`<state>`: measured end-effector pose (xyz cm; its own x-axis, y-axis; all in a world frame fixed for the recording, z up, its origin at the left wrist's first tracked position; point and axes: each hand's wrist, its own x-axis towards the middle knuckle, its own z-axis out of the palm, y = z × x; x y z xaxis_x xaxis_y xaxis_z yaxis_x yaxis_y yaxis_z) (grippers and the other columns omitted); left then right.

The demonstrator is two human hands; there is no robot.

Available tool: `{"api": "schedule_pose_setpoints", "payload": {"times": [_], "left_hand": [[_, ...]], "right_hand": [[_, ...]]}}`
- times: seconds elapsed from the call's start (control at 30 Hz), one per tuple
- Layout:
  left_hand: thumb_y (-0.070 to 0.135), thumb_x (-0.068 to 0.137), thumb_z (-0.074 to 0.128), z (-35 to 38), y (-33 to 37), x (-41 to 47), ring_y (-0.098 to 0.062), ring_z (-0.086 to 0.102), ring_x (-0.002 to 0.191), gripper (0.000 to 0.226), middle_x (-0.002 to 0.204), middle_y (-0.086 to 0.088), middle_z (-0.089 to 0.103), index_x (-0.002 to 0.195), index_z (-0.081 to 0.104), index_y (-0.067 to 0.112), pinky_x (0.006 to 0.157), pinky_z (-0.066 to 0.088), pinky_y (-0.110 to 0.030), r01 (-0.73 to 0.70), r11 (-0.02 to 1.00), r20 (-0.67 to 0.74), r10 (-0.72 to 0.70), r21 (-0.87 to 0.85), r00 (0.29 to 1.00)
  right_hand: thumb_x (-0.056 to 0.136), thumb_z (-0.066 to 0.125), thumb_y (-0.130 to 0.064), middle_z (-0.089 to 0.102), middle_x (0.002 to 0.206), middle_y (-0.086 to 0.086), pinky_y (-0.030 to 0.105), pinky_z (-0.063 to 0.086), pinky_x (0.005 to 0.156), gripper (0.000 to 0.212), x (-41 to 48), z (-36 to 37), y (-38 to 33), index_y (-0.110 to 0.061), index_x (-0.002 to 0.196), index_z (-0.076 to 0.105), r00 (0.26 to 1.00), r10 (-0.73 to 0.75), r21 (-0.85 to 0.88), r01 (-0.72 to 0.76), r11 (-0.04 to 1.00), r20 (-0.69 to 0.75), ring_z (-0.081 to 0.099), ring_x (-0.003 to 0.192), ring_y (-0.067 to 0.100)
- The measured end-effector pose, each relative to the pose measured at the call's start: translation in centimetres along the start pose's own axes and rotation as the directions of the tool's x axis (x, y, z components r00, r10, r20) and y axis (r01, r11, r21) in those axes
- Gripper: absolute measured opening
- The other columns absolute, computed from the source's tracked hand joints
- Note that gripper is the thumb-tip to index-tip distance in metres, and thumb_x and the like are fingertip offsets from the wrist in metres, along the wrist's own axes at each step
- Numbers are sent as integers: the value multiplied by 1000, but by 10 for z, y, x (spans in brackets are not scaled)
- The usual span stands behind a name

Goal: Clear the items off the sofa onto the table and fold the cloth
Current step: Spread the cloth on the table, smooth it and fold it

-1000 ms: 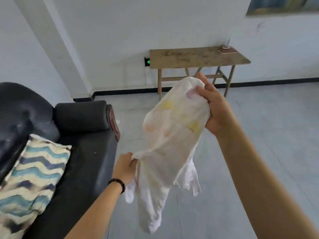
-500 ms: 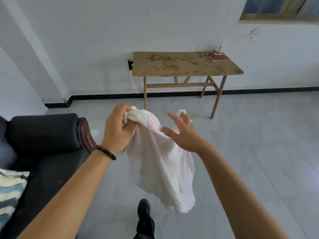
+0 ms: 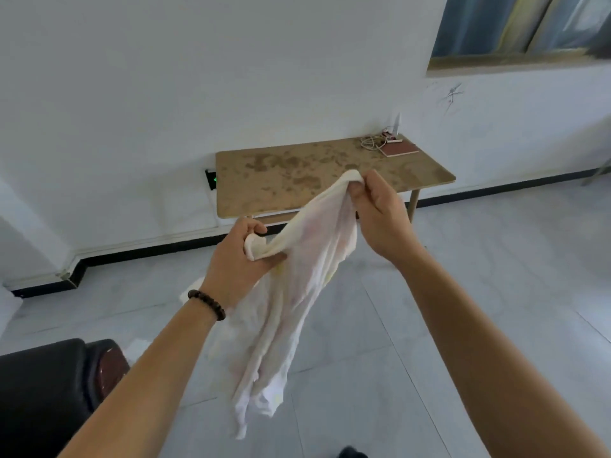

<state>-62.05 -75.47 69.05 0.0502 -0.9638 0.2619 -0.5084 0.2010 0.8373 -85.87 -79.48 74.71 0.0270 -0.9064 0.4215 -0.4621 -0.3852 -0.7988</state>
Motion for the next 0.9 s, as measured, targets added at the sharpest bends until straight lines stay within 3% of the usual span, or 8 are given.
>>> {"api": "schedule_pose_setpoints", "payload": {"times": [0.1, 0.2, 0.27, 0.33, 0.43, 0.6, 0.77, 0.9], "left_hand": [[58, 54, 84, 33, -29, 66, 1, 61, 92, 70, 102, 22, 65, 116, 50, 52, 81, 51, -28, 70, 990, 294, -103, 123, 950], [60, 60, 83, 73, -63, 128, 0, 65, 87, 41, 92, 19, 71, 93, 66, 43, 82, 56, -33, 170, 961, 444, -253, 218, 859], [53, 68, 81, 88, -86, 177, -12, 68, 82, 31, 88, 7, 72, 82, 70, 28, 77, 57, -35, 217, 950, 350, -287, 226, 892], [41, 75, 80, 86, -100, 236, -20, 63, 72, 29, 76, 0, 65, 71, 63, 18, 61, 52, -29, 228, 952, 176, -265, 204, 948], [30, 78, 80, 52, -102, 330, -7, 42, 47, 46, 51, 3, 44, 54, 42, 17, 43, 27, -14, 221, 953, -115, -201, 209, 973], [34, 71, 84, -13, -64, 474, -4, 34, 44, 55, 51, 5, 33, 54, 33, 21, 39, 25, -14, 76, 959, -248, -7, 272, 969], [36, 65, 87, -51, -16, 612, -4, 41, 59, 52, 61, 9, 42, 58, 37, 23, 53, 36, -14, -64, 986, -451, 128, 154, 883], [35, 66, 77, -60, -8, 690, 4, 41, 64, 44, 76, 9, 46, 62, 33, 34, 59, 31, -6, -242, 920, -613, 386, 307, 690]], "right_hand": [[102, 44, -21, 37, 63, -20, 12, 31, 54, 29, 58, 18, 21, -18, 74, 42, 1000, -1, 187, 0, 982, 4, 34, 58, 0], [103, 44, -27, 40, 67, -9, 20, 32, 56, 24, 126, 32, 50, -19, 83, 54, 995, -78, 239, 61, 969, 62, 36, 60, 6], [102, 47, -32, 52, 69, -9, 19, 38, 57, 20, 178, 33, 75, -34, 88, 61, 988, -131, 188, 113, 976, 87, 45, 61, 6], [100, 51, -34, 65, 84, -5, 24, 46, 71, 16, 239, 30, 103, -28, 100, 66, 988, -145, 93, 140, 986, 47, 58, 77, 8], [99, 54, -36, 67, 101, 8, 38, 49, 85, 25, 337, 24, 140, -19, 114, 68, 988, -149, -143, 151, 978, 29, 63, 95, 22], [99, 51, -41, 65, 114, 7, 37, 45, 85, 30, 485, 32, 168, -26, 122, 65, 986, -161, -380, 163, 911, 39, 58, 109, 30], [102, 41, -40, 61, 116, 11, 40, 42, 76, 29, 624, 47, 149, -30, 120, 61, 946, -295, -556, 177, 812, -130, 59, 104, 38], [101, 35, -41, 57, 111, 11, 34, 33, 65, 31, 702, 61, 137, -28, 117, 58, 839, -423, -576, 167, 800, -344, 56, 82, 33]]}}
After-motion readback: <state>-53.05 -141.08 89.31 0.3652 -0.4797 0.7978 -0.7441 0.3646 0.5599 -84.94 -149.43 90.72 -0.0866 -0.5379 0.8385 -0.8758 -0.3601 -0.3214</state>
